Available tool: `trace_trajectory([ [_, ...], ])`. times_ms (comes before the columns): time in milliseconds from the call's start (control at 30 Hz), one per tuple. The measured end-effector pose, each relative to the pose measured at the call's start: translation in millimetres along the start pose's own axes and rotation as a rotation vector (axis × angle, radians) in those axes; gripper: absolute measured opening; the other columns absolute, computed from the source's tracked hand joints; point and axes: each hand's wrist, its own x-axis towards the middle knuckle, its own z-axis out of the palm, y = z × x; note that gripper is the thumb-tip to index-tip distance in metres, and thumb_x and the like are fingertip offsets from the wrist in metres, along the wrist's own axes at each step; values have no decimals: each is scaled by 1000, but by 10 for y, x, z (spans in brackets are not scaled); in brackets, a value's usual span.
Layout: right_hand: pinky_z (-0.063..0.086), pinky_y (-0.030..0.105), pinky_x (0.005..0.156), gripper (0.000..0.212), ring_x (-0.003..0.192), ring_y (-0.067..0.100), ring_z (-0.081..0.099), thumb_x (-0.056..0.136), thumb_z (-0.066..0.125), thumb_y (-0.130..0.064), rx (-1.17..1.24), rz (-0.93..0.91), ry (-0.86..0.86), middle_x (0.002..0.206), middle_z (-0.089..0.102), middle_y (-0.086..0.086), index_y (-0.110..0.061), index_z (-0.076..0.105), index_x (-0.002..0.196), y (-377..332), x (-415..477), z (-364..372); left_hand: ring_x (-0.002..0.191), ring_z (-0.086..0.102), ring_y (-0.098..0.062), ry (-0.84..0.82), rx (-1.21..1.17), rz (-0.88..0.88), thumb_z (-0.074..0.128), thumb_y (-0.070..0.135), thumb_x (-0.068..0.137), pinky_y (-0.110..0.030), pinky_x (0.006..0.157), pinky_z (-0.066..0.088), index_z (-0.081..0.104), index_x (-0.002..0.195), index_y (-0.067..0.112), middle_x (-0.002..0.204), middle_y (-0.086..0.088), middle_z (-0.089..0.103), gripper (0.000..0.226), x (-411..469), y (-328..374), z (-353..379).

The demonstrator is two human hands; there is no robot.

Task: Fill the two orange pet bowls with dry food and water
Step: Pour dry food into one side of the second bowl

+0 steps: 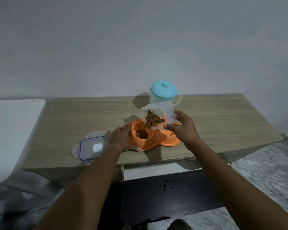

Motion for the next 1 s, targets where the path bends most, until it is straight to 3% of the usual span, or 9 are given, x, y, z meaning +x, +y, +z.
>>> trace_trajectory([
  [300,57,56,98,73,116,32,68,71,88,-3,121,85,36,125,70,13,-13,61,138,37,19,-27,145,22,-27,5,9,-8,82,64,54,-62,113,5,15,151,34,157,1,31,122,-11,11,4],
  [600,54,55,103,74,126,25,60,72,89,-7,69,60,38,134,65,8,-17,60,140,29,-5,-10,147,20,-27,-12,7,-22,82,63,54,-63,114,3,15,151,34,158,0,28,122,-8,40,-15],
  [1000,55,52,102,74,126,18,58,71,90,-11,-36,-14,21,136,65,2,-18,61,139,-5,-20,60,146,21,-26,-13,-1,-13,83,62,54,-63,114,3,17,150,37,156,1,32,119,-26,39,-34],
])
